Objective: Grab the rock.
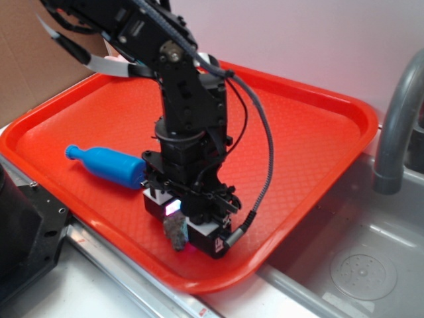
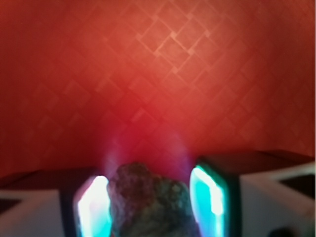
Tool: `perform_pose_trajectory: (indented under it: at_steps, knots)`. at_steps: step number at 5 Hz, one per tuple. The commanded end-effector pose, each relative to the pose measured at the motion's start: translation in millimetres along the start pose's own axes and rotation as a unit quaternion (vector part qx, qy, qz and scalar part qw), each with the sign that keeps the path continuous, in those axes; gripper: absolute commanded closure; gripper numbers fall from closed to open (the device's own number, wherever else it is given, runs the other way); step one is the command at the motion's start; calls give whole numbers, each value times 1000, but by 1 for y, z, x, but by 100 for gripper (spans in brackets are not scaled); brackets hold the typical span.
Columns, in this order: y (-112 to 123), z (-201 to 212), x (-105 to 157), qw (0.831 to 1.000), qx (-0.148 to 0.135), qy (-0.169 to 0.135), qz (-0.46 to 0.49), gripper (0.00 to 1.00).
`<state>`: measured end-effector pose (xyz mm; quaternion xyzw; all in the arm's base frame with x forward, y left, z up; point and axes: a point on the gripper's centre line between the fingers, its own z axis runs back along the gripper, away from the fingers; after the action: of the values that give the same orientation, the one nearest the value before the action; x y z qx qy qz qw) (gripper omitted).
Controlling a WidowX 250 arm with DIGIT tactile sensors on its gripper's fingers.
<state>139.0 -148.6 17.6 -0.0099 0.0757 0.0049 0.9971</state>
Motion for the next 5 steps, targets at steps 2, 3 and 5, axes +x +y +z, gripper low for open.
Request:
perform_pose_trajectory:
  at_steps: [2, 3, 5]
  knots:
    - [79, 126, 10, 996, 12, -65, 55, 100]
    - [121, 135, 8, 996, 3, -52, 70, 100]
    - [163, 165, 35, 992, 72, -54, 94, 100]
